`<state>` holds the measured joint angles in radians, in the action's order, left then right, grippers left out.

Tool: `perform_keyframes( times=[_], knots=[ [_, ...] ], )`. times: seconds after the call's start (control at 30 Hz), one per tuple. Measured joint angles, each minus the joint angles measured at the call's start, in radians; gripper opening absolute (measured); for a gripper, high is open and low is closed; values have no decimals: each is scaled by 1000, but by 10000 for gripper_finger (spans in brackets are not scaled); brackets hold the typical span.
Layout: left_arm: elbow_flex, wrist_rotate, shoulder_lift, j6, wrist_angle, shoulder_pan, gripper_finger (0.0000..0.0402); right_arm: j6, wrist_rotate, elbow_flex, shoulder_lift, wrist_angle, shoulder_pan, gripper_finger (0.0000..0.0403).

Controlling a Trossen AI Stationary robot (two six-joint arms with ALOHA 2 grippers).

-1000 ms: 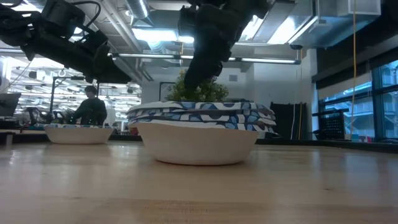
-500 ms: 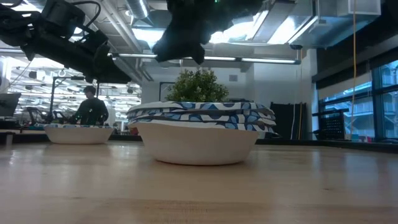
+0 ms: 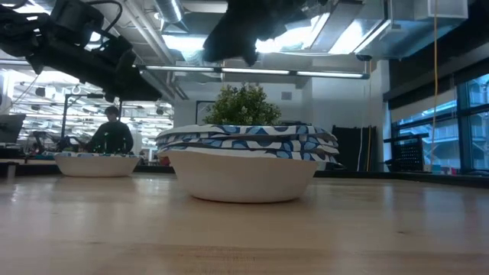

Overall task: Nest bowls inside each other
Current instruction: Stack the blue pattern bowl on the blue pattern bowl

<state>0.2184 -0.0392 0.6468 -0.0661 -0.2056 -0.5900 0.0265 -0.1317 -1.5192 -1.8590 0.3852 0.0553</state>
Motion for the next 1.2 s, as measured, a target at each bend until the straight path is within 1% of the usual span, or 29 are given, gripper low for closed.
perform_keyframes(
  times=[0.07,0.17,0.3,0.5,0.63,0.8,0.97,1.1,1.2],
  knots=[
    [0,0,0,-7,-7,0,128,-5,36,0,39,39,0,119],
    [0,0,0,-8,-23,0,128,-8,124,2,109,109,2,119],
    [0,0,0,-9,-34,0,128,-7,200,43,227,143,2,119],
    [0,-1,0,-9,-35,0,128,54,286,223,442,134,5,119],
    [0,-1,0,-9,-35,0,128,96,311,380,581,110,5,119],
    [0,-1,0,-9,-35,0,128,127,407,607,766,9,4,119],
    [0,-1,0,-9,-35,0,128,138,411,851,952,-232,0,119],
    [0,-1,0,-9,-35,0,128,175,412,1002,1062,-329,-1,119],
    [0,-1,0,-9,-35,0,128,179,419,1090,1117,-381,-2,119]
  ],
)
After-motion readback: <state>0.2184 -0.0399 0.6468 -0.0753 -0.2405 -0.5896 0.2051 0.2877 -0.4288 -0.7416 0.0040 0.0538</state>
